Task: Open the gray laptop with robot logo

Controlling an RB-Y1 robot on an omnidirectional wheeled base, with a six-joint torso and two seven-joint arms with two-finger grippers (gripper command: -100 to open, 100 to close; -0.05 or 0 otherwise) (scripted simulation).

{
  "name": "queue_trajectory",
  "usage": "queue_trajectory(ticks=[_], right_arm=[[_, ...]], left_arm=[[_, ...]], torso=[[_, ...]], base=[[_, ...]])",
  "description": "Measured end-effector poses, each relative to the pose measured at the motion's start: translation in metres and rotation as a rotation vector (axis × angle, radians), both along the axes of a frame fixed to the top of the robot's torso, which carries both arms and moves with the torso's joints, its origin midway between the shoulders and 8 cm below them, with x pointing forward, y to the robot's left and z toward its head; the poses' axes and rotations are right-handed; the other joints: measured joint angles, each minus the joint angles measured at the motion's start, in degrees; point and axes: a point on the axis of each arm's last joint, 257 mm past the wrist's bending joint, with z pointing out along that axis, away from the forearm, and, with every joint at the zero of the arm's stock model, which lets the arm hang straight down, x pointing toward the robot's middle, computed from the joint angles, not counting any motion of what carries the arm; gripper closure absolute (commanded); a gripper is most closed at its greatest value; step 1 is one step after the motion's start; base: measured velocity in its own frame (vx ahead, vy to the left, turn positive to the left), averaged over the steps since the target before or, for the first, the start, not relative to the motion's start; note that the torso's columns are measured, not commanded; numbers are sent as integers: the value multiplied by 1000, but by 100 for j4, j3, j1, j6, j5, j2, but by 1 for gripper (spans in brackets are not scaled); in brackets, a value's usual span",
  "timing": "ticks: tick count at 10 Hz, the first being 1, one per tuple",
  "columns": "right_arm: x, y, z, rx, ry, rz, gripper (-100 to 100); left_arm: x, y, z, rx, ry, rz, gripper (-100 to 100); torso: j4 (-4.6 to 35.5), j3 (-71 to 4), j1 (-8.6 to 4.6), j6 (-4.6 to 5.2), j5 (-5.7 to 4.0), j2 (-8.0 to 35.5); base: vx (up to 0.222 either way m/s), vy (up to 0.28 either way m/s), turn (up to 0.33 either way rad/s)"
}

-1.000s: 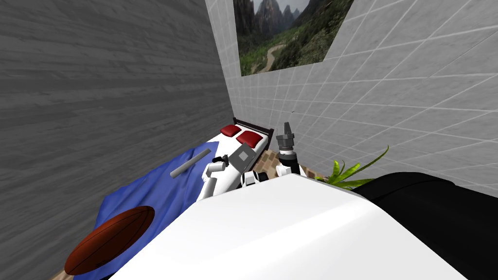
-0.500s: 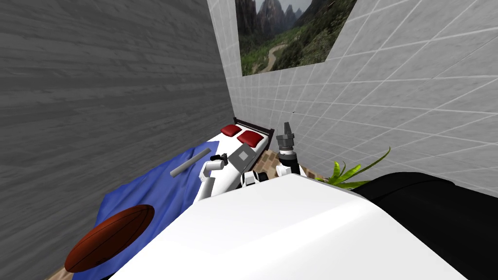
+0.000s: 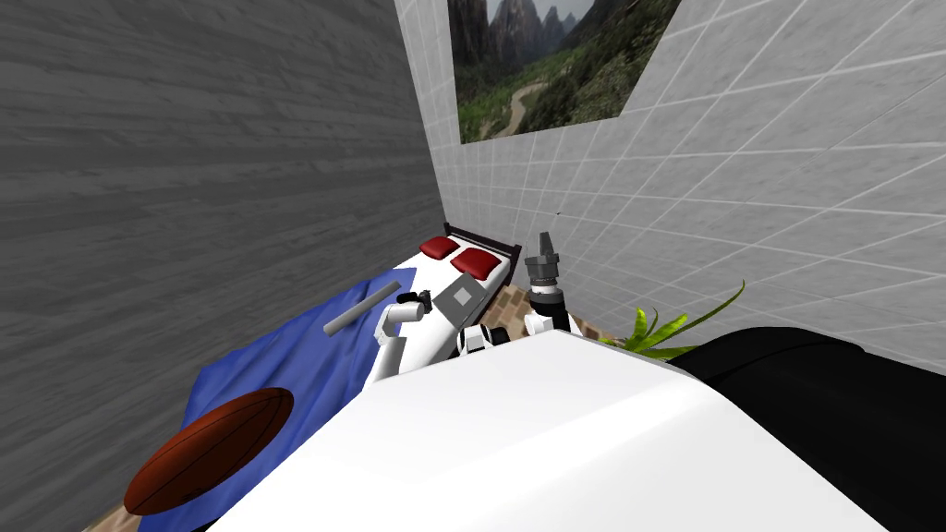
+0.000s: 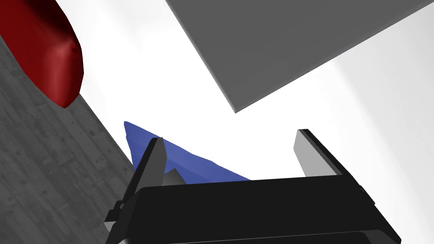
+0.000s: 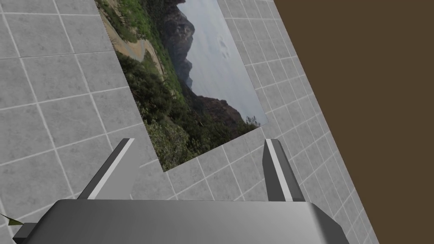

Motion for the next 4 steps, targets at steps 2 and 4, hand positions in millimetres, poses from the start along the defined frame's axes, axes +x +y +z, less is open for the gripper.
queue_trajectory(ticks=[2,4], right_arm=[[0,0,0,0,0,0,0],[0,0,0,0,0,0,0]], left_arm=[[0,0,0,0,0,0,0],[0,0,0,0,0,0,0]], torso=[[0,0,-1,0,0,2],[0,0,-2,0,-1,3]], base=[[0,0,0],[0,0,0]])
